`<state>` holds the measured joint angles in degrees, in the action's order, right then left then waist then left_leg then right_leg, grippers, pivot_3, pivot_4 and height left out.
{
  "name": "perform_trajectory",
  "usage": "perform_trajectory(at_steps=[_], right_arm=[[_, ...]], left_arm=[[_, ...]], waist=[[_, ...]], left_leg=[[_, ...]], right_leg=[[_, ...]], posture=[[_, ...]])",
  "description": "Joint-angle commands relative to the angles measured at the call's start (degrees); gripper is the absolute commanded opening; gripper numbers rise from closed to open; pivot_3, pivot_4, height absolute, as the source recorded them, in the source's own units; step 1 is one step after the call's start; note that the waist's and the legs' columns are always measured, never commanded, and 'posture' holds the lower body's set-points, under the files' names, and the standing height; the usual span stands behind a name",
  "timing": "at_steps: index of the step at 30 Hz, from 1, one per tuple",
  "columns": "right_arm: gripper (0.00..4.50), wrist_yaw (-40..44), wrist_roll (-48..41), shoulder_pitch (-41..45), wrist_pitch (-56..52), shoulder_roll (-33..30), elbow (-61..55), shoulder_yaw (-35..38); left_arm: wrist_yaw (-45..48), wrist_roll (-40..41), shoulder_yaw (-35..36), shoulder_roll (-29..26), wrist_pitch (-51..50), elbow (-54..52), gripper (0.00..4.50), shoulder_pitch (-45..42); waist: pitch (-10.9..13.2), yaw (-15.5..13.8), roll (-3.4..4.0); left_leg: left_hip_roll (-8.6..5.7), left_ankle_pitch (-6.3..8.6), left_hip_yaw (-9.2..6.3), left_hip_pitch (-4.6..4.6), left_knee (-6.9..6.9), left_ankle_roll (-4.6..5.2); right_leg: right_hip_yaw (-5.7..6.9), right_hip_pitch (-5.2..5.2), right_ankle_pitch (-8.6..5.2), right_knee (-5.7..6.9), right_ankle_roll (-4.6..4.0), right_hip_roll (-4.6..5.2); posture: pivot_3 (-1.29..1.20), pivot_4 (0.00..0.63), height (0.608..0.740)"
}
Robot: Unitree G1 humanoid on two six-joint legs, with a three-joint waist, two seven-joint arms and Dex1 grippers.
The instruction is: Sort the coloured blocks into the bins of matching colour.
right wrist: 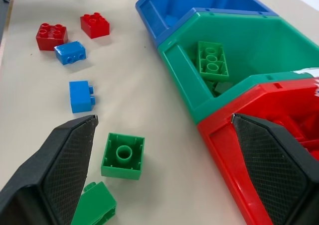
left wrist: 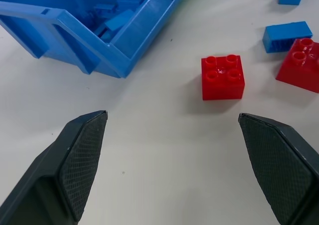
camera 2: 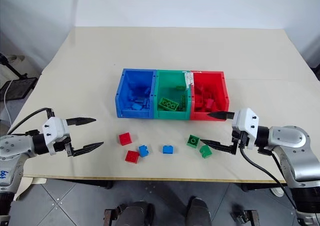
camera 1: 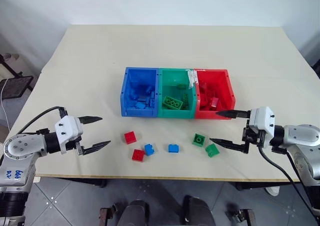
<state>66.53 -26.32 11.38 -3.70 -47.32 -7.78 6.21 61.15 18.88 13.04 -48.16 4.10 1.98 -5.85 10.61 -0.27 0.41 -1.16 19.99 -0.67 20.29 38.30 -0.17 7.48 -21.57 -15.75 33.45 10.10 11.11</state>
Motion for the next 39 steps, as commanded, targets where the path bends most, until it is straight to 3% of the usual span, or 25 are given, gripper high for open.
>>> perform_trajectory(at_steps=[1, 6, 15, 19, 26, 33, 36, 39], right_arm=[[4.5, -1.08, 0.51, -0.48, 1.07, 1.23, -1.95, 0.17], [4.5, -4.45, 0.4, -4.79, -0.17, 1.86, -4.9, 2.87], [4.5, -2.39, -0.93, -22.22, -4.17, -3.44, -7.0, 16.87], [4.5, -0.59, -0.73, -26.56, -7.03, -6.23, -6.88, 18.56], [4.5, -0.01, 1.17, -17.69, -8.77, -5.13, -9.21, 7.72], [4.5, 1.48, 6.88, -8.27, -6.7, -3.13, -3.02, -3.97], [3.88, 2.85, 9.92, -5.52, -4.15, -2.57, 2.44, -7.79], [2.88, 3.29, 9.6, -4.23, -3.38, -2.19, 3.84, -8.04]], left_arm=[[0.39, 0.74, 0.31, 0.1, 0.75, 0.13, 4.47, -1.94], [2.7, 2.4, -4.54, -0.06, -7.5, -5.16, 4.47, -3.51], [2.84, -0.51, -17.78, 9.38, -7.19, -13.6, 4.47, -10.28], [3.04, 1.45, -20.61, 12.33, -10.42, -14.95, 4.47, -12.16], [4.75, 1.37, -19.07, 11.51, -9.13, -12.64, 4.47, -12.03], [6.5, 1.99, -15.43, 8.34, -8.27, -11.4, 4.47, -10.7], [5.11, 1.77, -13.69, 7.24, -8.25, -12.52, 4.5, -9.41], [4.26, 1.8, -13.16, 6.95, -8.39, -13.6, 4.5, -8.2]], waist=[[0.0, 0.02, 0.0], [0.0, -0.14, 0.0], [0.0, -1.49, 0.0], [0.0, -1.03, -0.01], [0.0, -0.7, -0.01], [0.01, -1.46, -0.02], [0.02, -1.21, -0.04], [0.02, -1.09, -0.03]], left_leg=[[0.0, 0.0, 0.0, 0.0, 0.0, 0.0], [-0.01, 0.0, 0.0, 0.0, 0.01, -0.01], [-0.02, 0.06, 0.01, 0.07, 0.28, 0.02], [-0.01, 0.1, 0.05, 0.07, 0.35, 0.08], [0.11, 0.13, 0.28, -0.04, 0.42, 0.07], [0.2, 0.37, 0.2, 0.12, 0.83, 0.09], [0.22, 0.39, 0.22, 0.13, 0.83, 0.08], [0.28, 0.41, 0.24, 0.11, 0.81, 0.04]], right_leg=[[0.0, 0.0, 0.0, 0.01, 0.0, 0.0], [-0.01, 0.0, 0.0, 0.03, 0.0, 0.0], [-0.01, 0.05, 0.0, 0.04, 0.0, 0.0], [-0.03, 0.08, 0.0, 0.04, 0.0, -0.01], [-0.3, 0.08, 0.0, 0.0, -0.04, -0.14], [-0.28, 0.08, 0.0, -0.01, -0.03, -0.25], [-0.28, 0.07, 0.0, -0.03, -0.03, -0.28], [-0.28, 0.06, 0.0, -0.03, -0.03, -0.33]], posture=[[0.0, 0.15, 0.74], [0.0, 0.15, 0.74], [0.0, 0.15, 0.74], [0.0, 0.15, 0.74], [0.0, 0.15, 0.74], [0.0, 0.15, 0.74], [0.0, 0.15, 0.74], [0.0, 0.15, 0.74]])
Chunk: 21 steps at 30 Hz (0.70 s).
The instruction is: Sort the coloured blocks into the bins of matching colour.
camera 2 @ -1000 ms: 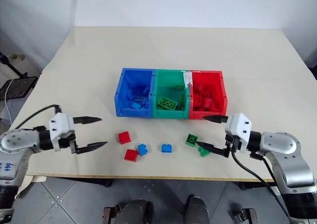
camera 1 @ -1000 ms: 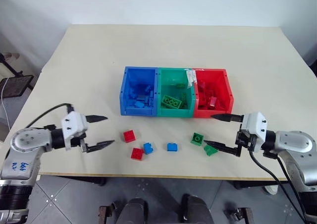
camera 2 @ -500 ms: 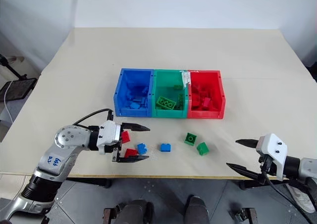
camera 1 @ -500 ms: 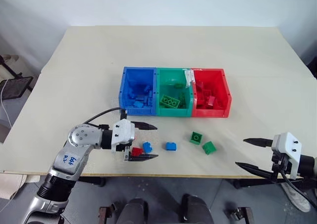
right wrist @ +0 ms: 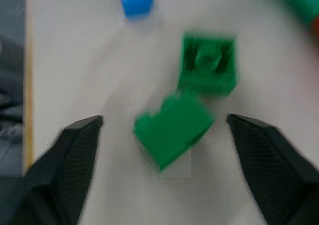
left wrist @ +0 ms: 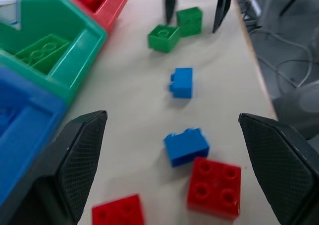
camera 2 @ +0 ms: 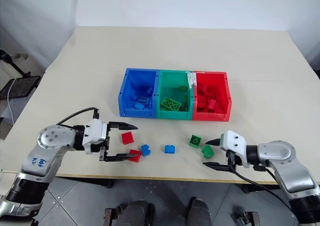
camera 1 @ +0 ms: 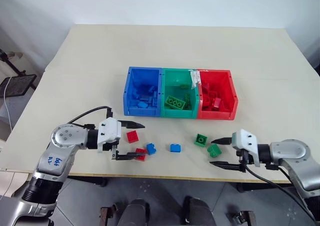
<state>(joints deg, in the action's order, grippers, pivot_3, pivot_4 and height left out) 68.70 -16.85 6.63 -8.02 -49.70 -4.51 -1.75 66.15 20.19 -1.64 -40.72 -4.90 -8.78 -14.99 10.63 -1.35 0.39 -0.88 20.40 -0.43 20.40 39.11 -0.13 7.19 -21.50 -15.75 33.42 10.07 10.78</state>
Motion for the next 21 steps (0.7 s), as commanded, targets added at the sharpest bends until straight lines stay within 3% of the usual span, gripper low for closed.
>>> perform_trajectory(at_steps=[1, 4, 9, 14, 18, 21], right_arm=[[2.49, 0.95, -0.11, 1.0, 1.17, 0.52, 0.79, 0.04], [1.61, 0.77, -0.74, 1.91, 1.25, 1.36, 1.05, 0.47], [1.61, 1.87, -3.33, 2.36, -1.08, 0.29, -0.51, 2.61], [1.61, 1.72, -10.63, 8.77, -14.38, -1.63, -6.28, 3.69], [1.61, -3.89, -16.1, 20.9, -23.31, 5.07, -5.46, 3.15], [1.61, -8.07, -10.85, 28.72, -21.69, 10.36, 0.18, -0.43]], left_arm=[[-1.03, 0.57, 1.73, -0.56, 0.53, -3.36, 4.5, 1.53], [-2.05, 0.72, 2.17, -0.24, 0.25, -4.52, 4.5, 2.65], [-5.4, 1.44, 3.82, 1.27, 0.33, -6.46, 4.5, 4.7], [-10.28, 3.94, 10.76, 1.15, -3.27, -7.82, 4.5, 10.12], [-11.36, 3.65, 15.7, 0.24, -2.54, -8.77, 4.5, 16.46], [-12.61, 4.56, 17.38, 0.71, -3.1, -10.95, 4.5, 18.71]], waist=[[0.01, -0.01, -0.02], [0.01, 0.0, -0.01], [0.0, -0.02, -0.01], [0.03, 0.45, 0.03], [0.03, 1.26, 0.03], [0.03, 1.27, 0.03]], left_leg=[[0.03, 0.0, 0.0, 0.0, 0.0, -0.01], [0.06, 0.02, 0.01, 0.0, 0.0, -0.03], [0.07, 0.03, 0.01, 0.0, 0.01, -0.03], [0.15, 0.05, 0.04, -0.02, 0.01, -0.07], [0.41, 0.13, 0.06, -0.1, 0.01, -0.22], [0.46, 0.18, 0.06, -0.08, 0.01, -0.29]], right_leg=[[0.0, 0.0, 0.0, 0.0, 0.0, -0.03], [0.0, 0.0, 0.0, 0.0, 0.0, -0.06], [-0.02, 0.0, 0.0, 0.0, -0.01, -0.08], [-0.04, -0.01, 0.01, 0.0, -0.03, -0.15], [-0.06, -0.03, 0.01, 0.03, -0.15, -0.36], [-0.04, -0.08, 0.01, 0.04, -0.19, -0.42]], posture=[[0.0, 0.15, 0.74], [0.0, 0.15, 0.74], [0.0, 0.15, 0.74], [0.0, 0.15, 0.74], [0.0, 0.15, 0.74], [0.0, 0.15, 0.74]])
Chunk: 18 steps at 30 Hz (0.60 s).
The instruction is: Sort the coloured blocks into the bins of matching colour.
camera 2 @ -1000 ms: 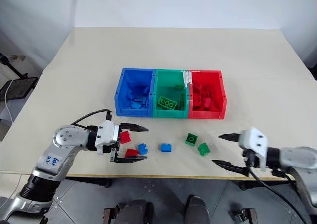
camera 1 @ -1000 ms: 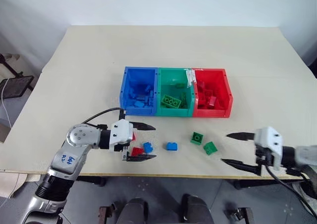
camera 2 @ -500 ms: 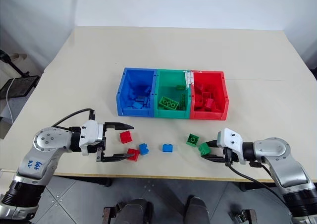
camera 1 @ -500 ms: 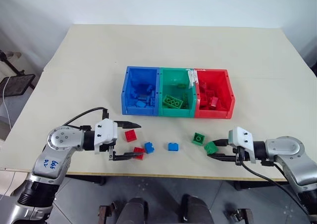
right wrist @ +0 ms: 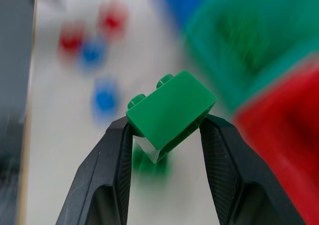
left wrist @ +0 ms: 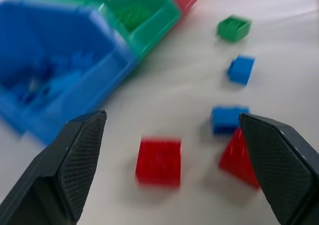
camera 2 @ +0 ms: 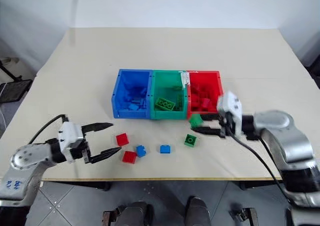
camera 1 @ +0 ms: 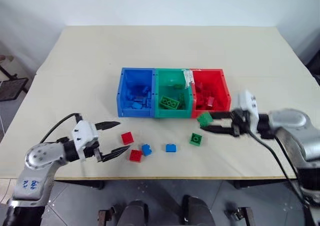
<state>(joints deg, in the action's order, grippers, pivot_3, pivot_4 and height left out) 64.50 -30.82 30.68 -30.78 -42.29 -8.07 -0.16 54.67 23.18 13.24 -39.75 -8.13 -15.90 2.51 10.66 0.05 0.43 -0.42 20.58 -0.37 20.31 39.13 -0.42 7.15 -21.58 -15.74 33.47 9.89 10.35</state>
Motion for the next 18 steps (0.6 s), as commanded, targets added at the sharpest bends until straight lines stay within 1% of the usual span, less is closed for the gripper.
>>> perform_trajectory(at_steps=[1, 4, 7, 9, 11, 15, 16, 18], right_arm=[[1.61, -5.59, 5.61, 7.32, 2.43, 4.94, 6.69, -3.39], [1.61, -11.2, 11.61, 14.72, 7.4, 11.0, 16.55, -5.52], [1.61, -12.94, 13.35, 18.21, 9.5, 14.26, 21.76, -5.22], [2.34, -12.59, 13.8, 18.83, 10.52, 14.99, 23.22, -5.04], [2.96, -11.81, 14.09, 18.95, 11.19, 15.21, 23.92, -5.11], [4.35, -11.81, 16.36, 17.65, 15.06, 15.0, 23.68, -5.68], [4.47, -11.52, 16.71, 16.58, 15.69, 14.41, 22.9, -5.6], [4.47, -10.7, 16.34, 13.62, 17.24, 13.07, 19.98, -4.35]], left_arm=[[-1.53, 2.06, 2.81, 0.03, -0.12, -4.68, 4.5, 1.7], [-3.19, 3.14, 3.55, 1.08, -0.9, -7.04, 4.5, 2.61], [-4.42, 3.7, 4.06, 1.48, -1.51, -8.81, 4.5, 3.94], [-4.62, 3.67, 3.94, 1.38, -1.68, -9.73, 4.5, 5.14], [-4.67, 3.65, 3.66, 1.2, -1.82, -10.19, 4.5, 5.75], [-5.33, 2.91, 2.54, 1.4, -1.41, -9.99, 4.5, 4.42], [-5.15, 2.98, 2.05, 1.38, -1.52, -9.76, 4.5, 4.02], [-4.74, 3.2, 0.25, 1.6, -1.99, -9.35, 4.5, 2.84]], waist=[[0.0, -0.19, -0.01], [0.0, -0.17, -0.01], [0.0, -0.07, 0.0], [0.0, 0.13, 0.0], [0.0, 0.2, 0.0], [0.01, 0.19, 0.01], [0.01, 0.14, 0.01], [0.0, -0.06, 0.01]], left_leg=[[0.0, 0.01, -0.02, 0.03, 0.0, 0.0], [-0.02, 0.02, -0.02, 0.05, 0.03, 0.01], [-0.01, 0.03, -0.03, 0.09, 0.02, 0.0], [-0.02, 0.05, -0.01, 0.09, 0.0, -0.02], [-0.01, 0.08, 0.01, 0.09, -0.02, -0.01], [0.03, 0.09, 0.06, 0.09, -0.02, -0.01], [0.04, 0.09, 0.06, 0.09, -0.01, -0.01], [0.04, 0.09, 0.06, 0.08, -0.01, -0.01]], right_leg=[[0.01, -0.01, 0.0, 0.0, 0.0, 0.0], [0.0, -0.04, 0.0, 0.03, 0.0, 0.01], [0.02, -0.14, 0.0, 0.08, 0.0, 0.0], [0.03, -0.16, 0.0, 0.09, 0.0, 0.0], [0.06, -0.18, 0.0, 0.08, 0.0, -0.01], [0.04, -0.19, 0.0, 0.08, 0.0, -0.05], [0.04, -0.19, 0.0, 0.09, 0.0, -0.05], [0.04, -0.19, 0.0, 0.1, 0.0, -0.06]], posture=[[0.0, 0.15, 0.74], [0.0, 0.15, 0.74], [0.0, 0.15, 0.74], [0.0, 0.15, 0.74], [0.0, 0.15, 0.74], [0.0, 0.15, 0.74], [0.0, 0.15, 0.74], [0.0, 0.15, 0.74]])
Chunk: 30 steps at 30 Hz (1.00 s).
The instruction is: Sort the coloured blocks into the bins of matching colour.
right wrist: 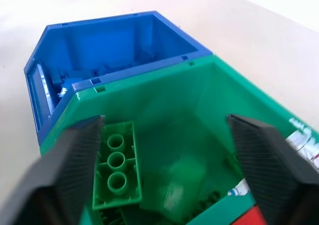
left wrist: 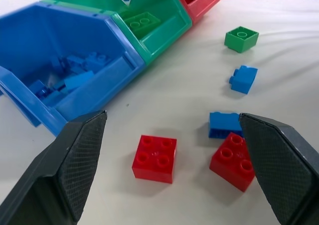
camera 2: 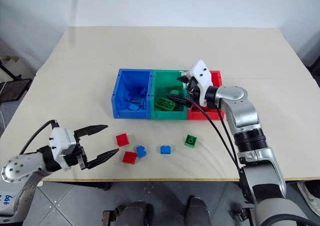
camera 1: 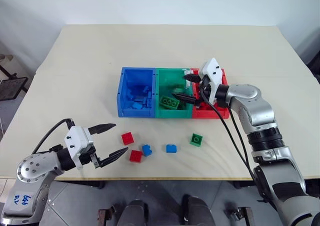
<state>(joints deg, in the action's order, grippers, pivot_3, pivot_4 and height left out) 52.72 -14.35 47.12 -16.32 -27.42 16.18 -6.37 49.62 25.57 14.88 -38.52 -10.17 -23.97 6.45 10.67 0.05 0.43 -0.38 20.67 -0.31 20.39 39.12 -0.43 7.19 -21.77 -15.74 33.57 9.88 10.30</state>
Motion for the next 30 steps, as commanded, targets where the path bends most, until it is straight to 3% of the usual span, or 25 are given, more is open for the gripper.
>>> perform_trajectory(at_steps=[1, 8, 14, 17, 22, 30], right_arm=[[4.47, 1.47, -0.75, -4.17, 3.08, -2.32, -5.9, 2.59], [4.47, 11.75, -8.62, -26.84, 3.35, -14.45, -25.07, 11.26], [4.47, 17.05, -9.21, -43.68, 7.95, -22.54, -26.08, 20.68], [4.47, 18.48, -6.32, -50.29, 12.36, -24.91, -21.67, 23.07], [4.47, 17.13, -6.85, -49.53, 10.39, -24.5, -22.92, 20.1], [4.47, 7.67, -3.39, -36.91, -6.29, -20.88, -29.24, 7.39]], left_arm=[[0.45, 0.85, -2.14, 0.4, -0.21, -1.14, 4.5, -1.6], [3.93, -1.09, -8.33, 0.41, 1.67, 4.26, 4.5, -8.96], [12.32, -4.3, -14.96, -1.93, 6.71, 7.88, 4.5, -13.31], [13.37, -5.08, -17.22, -0.55, 8.44, 9.58, 4.5, -15.83], [13.21, -5.62, -16.8, 0.0, 10.26, 11.58, 4.5, -16.55], [12.77, -5.22, -13.65, -1.79, 11.27, 11.74, 4.5, -13.58]], waist=[[0.0, -0.17, 0.0], [0.01, -1.09, 0.02], [0.01, -1.27, 0.02], [0.01, -1.4, 0.01], [0.02, -0.91, 0.03], [0.02, -0.92, 0.02]], left_leg=[[-0.01, 0.0, 0.0, 0.0, 0.0, 0.0], [-0.02, 0.03, 0.05, 0.03, -0.01, 0.02], [0.01, 0.05, 0.41, -0.14, 0.01, 0.07], [0.02, 0.08, 0.55, -0.2, 0.01, 0.13], [0.05, 0.09, 0.64, -0.25, 0.03, 0.14], [0.09, 0.09, 0.58, -0.23, 0.04, 0.13]], right_leg=[[0.0, 0.01, 0.0, -0.01, 0.0, 0.0], [0.01, 0.02, 0.0, -0.09, 0.0, 0.0], [-0.23, 0.08, -0.01, -0.15, -0.02, -0.01], [-0.34, 0.09, -0.01, -0.17, -0.02, -0.01], [-0.41, 0.11, -0.01, -0.18, -0.02, -0.02], [-0.4, 0.08, -0.01, -0.17, -0.03, -0.04]], posture=[[0.0, 0.15, 0.74], [0.0, 0.15, 0.74], [0.0, 0.15, 0.74], [0.0, 0.15, 0.74], [0.0, 0.15, 0.74], [0.0, 0.15, 0.74]])
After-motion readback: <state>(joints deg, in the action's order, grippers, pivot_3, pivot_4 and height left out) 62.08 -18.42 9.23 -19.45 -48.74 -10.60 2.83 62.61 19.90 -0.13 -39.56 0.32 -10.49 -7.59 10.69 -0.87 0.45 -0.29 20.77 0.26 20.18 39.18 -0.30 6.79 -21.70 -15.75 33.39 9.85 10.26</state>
